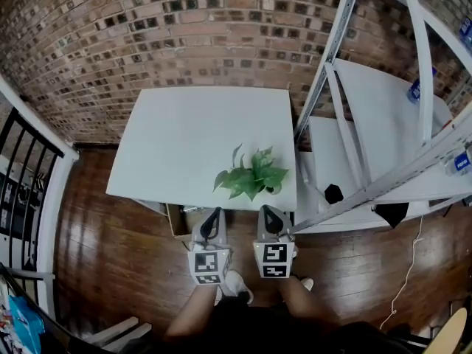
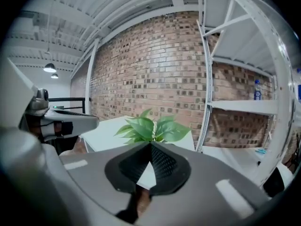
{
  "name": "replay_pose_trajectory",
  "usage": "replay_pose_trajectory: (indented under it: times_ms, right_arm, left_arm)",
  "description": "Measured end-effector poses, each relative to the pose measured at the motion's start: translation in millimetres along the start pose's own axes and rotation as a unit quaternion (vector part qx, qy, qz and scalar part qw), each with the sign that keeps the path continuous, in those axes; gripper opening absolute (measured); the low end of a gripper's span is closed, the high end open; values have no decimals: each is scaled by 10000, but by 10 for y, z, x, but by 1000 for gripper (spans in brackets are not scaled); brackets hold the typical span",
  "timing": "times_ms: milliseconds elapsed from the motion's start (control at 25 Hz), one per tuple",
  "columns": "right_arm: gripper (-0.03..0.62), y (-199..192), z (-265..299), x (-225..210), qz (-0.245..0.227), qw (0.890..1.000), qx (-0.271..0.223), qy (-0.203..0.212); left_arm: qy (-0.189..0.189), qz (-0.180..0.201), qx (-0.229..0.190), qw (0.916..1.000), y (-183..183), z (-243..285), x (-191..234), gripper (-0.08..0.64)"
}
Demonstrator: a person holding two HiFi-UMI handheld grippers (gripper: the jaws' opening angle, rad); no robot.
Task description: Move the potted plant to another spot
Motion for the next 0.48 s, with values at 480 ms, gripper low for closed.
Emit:
replay_pose_trajectory:
  times_ms: [480]
  right_arm:
    - [2,342,-144,-30,80,9991,-406,40]
  left_arm:
    - [-163,93,-108,9998,373,-10,-218,15]
Point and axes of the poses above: the fingertips, and each gripper's own axes: z forward along the fingers, x to its left, y out of its top, the point moved 3 cm from there along -z, backward along the fingers, and after that the axes turned 8 degrees about -y, right-handed, at the moved point
